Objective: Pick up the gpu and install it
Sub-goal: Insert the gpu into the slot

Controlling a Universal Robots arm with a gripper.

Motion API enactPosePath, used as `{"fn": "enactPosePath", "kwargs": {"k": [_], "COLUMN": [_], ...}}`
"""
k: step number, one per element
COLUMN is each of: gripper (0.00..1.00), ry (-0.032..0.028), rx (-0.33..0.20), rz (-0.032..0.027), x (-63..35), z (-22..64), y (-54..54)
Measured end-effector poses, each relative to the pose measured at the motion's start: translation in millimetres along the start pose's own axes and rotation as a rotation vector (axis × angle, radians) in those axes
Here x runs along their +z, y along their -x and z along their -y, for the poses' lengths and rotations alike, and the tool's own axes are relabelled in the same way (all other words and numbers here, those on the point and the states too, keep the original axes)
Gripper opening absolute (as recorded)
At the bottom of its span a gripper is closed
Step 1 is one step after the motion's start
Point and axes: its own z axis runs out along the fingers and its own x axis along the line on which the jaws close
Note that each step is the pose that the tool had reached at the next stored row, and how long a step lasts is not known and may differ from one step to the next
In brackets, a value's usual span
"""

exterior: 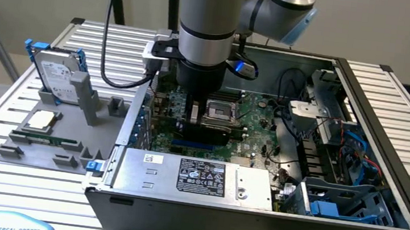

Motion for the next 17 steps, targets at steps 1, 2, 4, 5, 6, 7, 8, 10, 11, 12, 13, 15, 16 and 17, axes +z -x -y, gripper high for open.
{"fn": "enactPosePath", "kwargs": {"k": [1, 2, 4, 5, 6, 7, 8, 10, 11, 12, 13, 15, 16, 17], "gripper": [0.26, 0.26, 0.26, 0.26, 0.26, 0.26, 0.26, 0.26, 0.26, 0.26, 0.26, 0.26, 0.26, 0.26], "ry": [-0.0001, -0.0001, 0.0000, -0.0001, -0.0001, -0.0001, -0.0001, -0.0001, -0.0001, -0.0001, -0.0001, -0.0001, -0.0001, -0.0001], "rx": [0.000, 0.000, 0.000, 0.000, 0.000, 0.000, 0.000, 0.001, 0.001, 0.002, 0.002, 0.003, 0.003, 0.003], "rz": [-0.0003, -0.0007, -0.0015, -0.0020, -0.0025, -0.0031, -0.0035, -0.0040, -0.0041, -0.0043, -0.0043, -0.0043, -0.0043, -0.0043], "x": [0.4, 0.7, 1.3, 1.7, 2.2, 2.7, 3.1, 3.9, 4.3, 4.7, 5.1, 5.8, 6.2, 6.5], "z": [0.0, 0.0, 0.0, 0.0, 0.0, 0.0, 0.0, 0.0, 0.0, 0.0, 0.0, 0.0, 0.0, 0.0], "y": [0.0, 0.0, 0.0, 0.0, 0.0, 0.0, 0.0, 0.0, -0.1, -0.1, -0.1, 0.0, 0.0, 0.0]}}
